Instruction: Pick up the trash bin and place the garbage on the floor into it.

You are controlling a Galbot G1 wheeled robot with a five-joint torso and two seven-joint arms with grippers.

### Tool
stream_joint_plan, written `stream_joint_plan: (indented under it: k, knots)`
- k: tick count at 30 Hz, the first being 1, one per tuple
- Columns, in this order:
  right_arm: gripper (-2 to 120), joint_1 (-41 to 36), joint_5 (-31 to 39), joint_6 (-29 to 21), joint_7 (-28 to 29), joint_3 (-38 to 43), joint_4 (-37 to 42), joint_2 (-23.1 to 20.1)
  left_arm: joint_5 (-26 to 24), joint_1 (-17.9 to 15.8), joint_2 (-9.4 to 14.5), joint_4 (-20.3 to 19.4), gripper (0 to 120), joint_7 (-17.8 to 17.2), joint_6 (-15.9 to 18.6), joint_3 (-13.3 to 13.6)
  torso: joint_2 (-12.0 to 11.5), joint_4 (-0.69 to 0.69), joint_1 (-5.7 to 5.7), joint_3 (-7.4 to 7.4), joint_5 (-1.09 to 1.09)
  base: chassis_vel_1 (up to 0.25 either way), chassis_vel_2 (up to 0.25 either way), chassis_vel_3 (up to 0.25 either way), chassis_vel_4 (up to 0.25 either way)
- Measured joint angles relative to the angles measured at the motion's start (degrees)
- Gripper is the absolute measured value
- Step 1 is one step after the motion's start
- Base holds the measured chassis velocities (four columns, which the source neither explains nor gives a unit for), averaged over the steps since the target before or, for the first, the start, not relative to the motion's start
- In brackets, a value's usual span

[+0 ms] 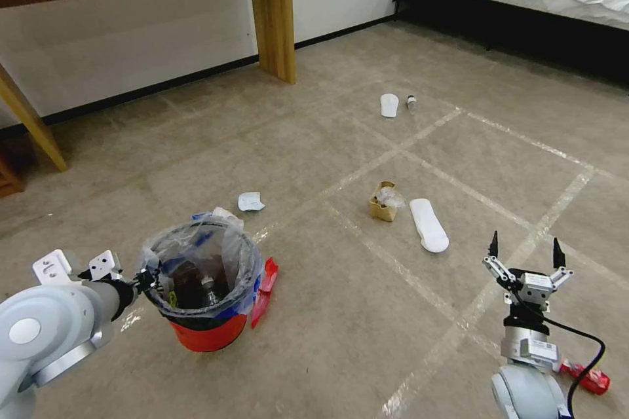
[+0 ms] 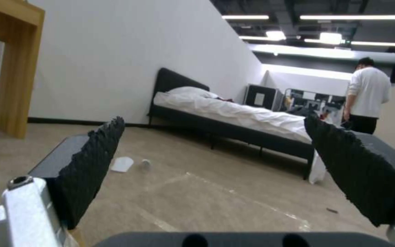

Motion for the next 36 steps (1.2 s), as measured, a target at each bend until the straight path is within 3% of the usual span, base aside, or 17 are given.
stream_joint_plan:
  k: [23,24,25,36]
  knots:
    - [100,1.07,-0.15,0.31,-0.37,-1.80,-1.64,0.37,1.57,-0.03,0.07,1.17,4,0.85,0.42,0.18,0.00,-0.01,0.02,0.01,-0.04,-0.242,0.231,0.231,-0.231]
    - [100,1.33,-0.25,0.70,-0.08,-2.14,-1.96,0.40,1.83,0.03,0.07,1.19,4,0.98,0.58,0.29,0.00,-0.01,0.01,0.00,0.04,-0.226,0.205,0.244,-0.203]
    - [100,1.79,-0.24,1.19,0.03,-2.38,-2.13,0.38,2.14,0.03,0.05,1.28,4,1.01,0.64,0.48,0.00,0.01,0.03,0.02,-0.04,-0.152,0.191,0.188,-0.203]
    - [100,3.01,-0.05,1.95,-0.02,-2.73,-3.17,-0.06,1.97,-0.40,0.49,1.64,4,1.02,0.58,0.73,0.00,0.00,-0.01,-0.02,-0.02,-0.035,0.021,-0.007,-0.035]
